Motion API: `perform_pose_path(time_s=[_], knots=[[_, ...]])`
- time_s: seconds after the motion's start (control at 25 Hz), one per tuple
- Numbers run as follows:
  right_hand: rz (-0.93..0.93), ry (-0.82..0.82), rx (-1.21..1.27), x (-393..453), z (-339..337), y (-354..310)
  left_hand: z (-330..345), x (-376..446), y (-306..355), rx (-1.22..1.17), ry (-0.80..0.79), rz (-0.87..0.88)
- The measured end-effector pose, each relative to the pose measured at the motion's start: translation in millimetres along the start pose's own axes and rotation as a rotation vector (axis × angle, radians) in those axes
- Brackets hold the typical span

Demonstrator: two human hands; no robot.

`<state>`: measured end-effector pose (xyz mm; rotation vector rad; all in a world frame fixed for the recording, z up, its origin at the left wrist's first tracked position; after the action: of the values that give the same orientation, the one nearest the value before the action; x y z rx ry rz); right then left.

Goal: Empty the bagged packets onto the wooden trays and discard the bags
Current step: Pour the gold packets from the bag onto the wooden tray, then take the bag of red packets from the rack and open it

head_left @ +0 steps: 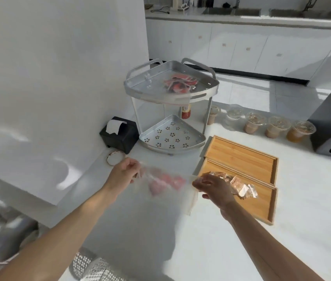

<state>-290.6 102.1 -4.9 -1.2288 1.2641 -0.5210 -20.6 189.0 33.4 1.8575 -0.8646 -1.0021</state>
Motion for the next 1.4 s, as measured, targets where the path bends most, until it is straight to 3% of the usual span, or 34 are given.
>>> perform_pose_path(time_s=[0.28, 0.44, 0.6, 0.72, 1.0, 1.4], knots=[[0.164, -0.269, -0.077, -5.9, 96.8, 34.1, -61.2, -17.0, -89.9, -0.015, 0.146, -0.152], [0.275, -0.228, -0.126, -0.9, 144.8, 54.2, -81.7, -6.6, -132.0, 0.094, 0.175, -0.219], [0.304, -0.136, -0.182, 10.5, 167.9, 65.9, -87.2, 5.6, -150.0, 0.023, 0.128, -0.382], [0.263, -0.103, -0.316, 14.5, 173.4, 72.0, -88.2, 8.6, -163.2, 0.086, 0.048, -0.371], [0.052, -0.126, -0.765, 11.1, 176.9, 77.3, -83.2, 13.2, -185.9, 0.232, 0.108, -0.264], [-0.121, -0.086, -0.900, 21.3, 143.1, 66.5, -86.6, 35.6, -162.9, 0.515, 0.144, -0.147]])
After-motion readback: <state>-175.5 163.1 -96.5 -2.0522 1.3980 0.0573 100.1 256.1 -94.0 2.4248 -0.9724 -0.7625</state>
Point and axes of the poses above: each hand's wrist, its own x-axis towards the middle knuckle, its own z-axis out of the palm, y = z × x, the point moved 1 cm from there along x, towards the middle knuckle
